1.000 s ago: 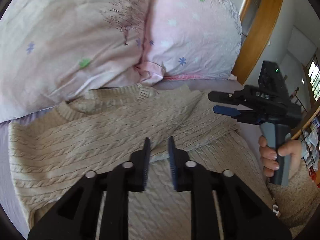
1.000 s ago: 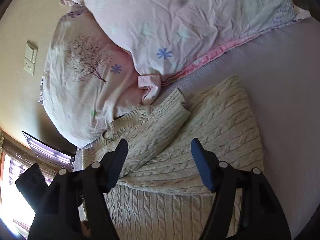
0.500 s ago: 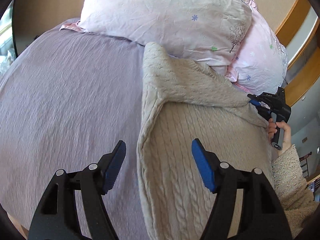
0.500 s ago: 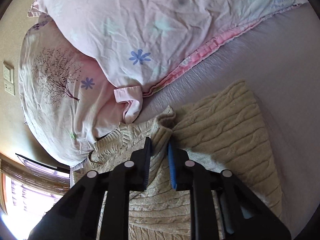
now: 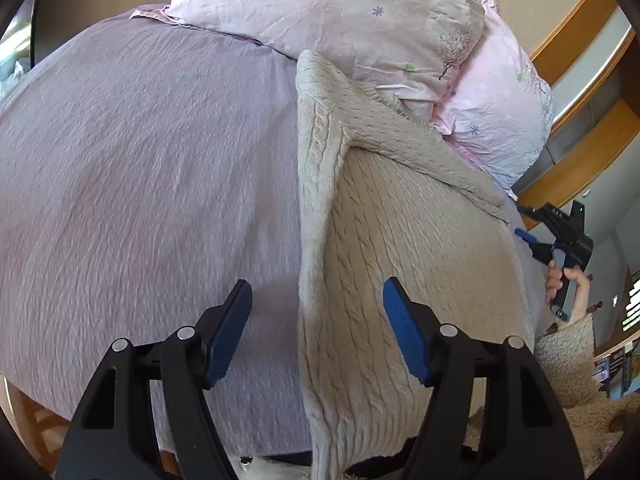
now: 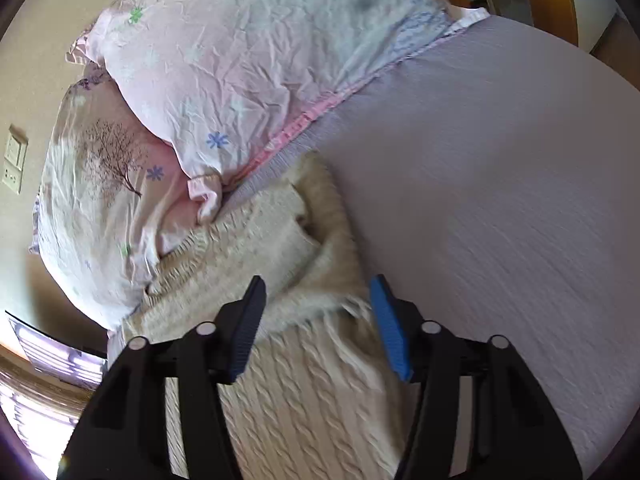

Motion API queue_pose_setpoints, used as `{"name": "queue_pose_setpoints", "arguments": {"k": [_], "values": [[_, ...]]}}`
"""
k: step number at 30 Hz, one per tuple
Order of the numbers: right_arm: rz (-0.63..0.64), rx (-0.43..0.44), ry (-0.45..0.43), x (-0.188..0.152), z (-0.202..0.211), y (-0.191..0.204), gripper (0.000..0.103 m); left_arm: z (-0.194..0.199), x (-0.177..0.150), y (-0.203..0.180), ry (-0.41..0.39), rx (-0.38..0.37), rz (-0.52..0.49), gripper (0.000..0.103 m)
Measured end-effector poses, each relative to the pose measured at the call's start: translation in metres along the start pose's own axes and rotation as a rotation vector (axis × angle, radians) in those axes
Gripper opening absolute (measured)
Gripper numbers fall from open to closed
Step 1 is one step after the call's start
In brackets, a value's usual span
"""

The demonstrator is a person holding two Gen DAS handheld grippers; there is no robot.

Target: Fold small clothes

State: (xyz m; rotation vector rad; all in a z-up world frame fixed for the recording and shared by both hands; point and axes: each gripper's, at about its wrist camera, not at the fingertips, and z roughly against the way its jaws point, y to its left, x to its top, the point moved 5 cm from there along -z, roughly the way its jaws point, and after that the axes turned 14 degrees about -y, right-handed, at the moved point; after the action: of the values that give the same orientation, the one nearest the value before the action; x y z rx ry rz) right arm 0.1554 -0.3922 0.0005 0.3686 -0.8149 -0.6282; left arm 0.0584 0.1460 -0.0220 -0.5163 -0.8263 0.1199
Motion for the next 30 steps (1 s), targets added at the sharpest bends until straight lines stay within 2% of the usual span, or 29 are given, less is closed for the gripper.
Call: {"name": "queue_pose_setpoints", "arguments": {"k": [3, 4, 5, 8, 10, 13, 14, 15, 17, 19, 21, 24, 26, 28, 30], "values": [[-0.064, 0.079, 0.102, -0.037, 0.03, -0.036, 0.064, 0.012, -0.016, 0.0, -0.009, -0.064, 0.054, 0.058], [-0.067, 0.132, 0.108, -0.048, 0.042, -0.042, 0.062, 0.015, -0.023, 0.0, 0.002, -0.097, 0.085, 0.047], [-0.066, 0.167, 0.133, -0.062, 0.054, -0.045, 0.059, 0.017, -0.031, 0.0, 0.013, -0.133, 0.122, 0.04], [-0.058, 0.315, 0.256, -0.105, 0.084, -0.044, 0.056, 0.023, -0.05, -0.002, 0.029, -0.2, 0.183, 0.029], [-0.028, 0.354, 0.306, -0.127, 0.103, -0.039, 0.054, 0.028, -0.06, -0.007, 0.034, -0.224, 0.189, 0.028], [0.008, 0.367, 0.336, -0.145, 0.125, -0.04, 0.049, 0.031, -0.069, -0.016, 0.04, -0.252, 0.178, 0.028], [0.023, 0.359, 0.356, -0.151, 0.125, -0.039, 0.043, 0.031, -0.071, -0.018, 0.046, -0.258, 0.18, 0.028], [0.031, 0.354, 0.387, -0.158, 0.123, -0.039, 0.026, 0.029, -0.071, -0.019, 0.052, -0.261, 0.187, 0.026], [0.037, 0.35, 0.437, -0.167, 0.113, -0.034, 0.008, 0.026, -0.07, -0.024, 0.069, -0.287, 0.206, 0.009], [0.046, 0.409, 0.402, -0.153, 0.112, -0.013, 0.007, 0.025, -0.059, -0.032, 0.065, -0.317, 0.211, 0.007], [0.053, 0.483, 0.309, -0.12, 0.119, 0.01, 0.007, 0.027, -0.033, -0.04, 0.023, -0.328, 0.195, 0.007], [0.078, 0.558, 0.145, -0.055, 0.114, 0.053, 0.007, 0.02, 0.024, -0.046, -0.064, -0.337, 0.202, 0.007], [0.066, 0.611, 0.043, -0.009, 0.093, 0.08, 0.007, 0.004, 0.074, -0.049, -0.153, -0.304, 0.18, 0.007], [0.036, 0.622, -0.055, 0.032, 0.057, 0.1, 0.007, -0.026, 0.123, -0.048, -0.228, -0.263, 0.202, 0.007], [-0.007, 0.544, -0.096, 0.06, 0.006, 0.109, 0.007, -0.064, 0.16, -0.044, -0.258, -0.211, 0.23, 0.007]]}}
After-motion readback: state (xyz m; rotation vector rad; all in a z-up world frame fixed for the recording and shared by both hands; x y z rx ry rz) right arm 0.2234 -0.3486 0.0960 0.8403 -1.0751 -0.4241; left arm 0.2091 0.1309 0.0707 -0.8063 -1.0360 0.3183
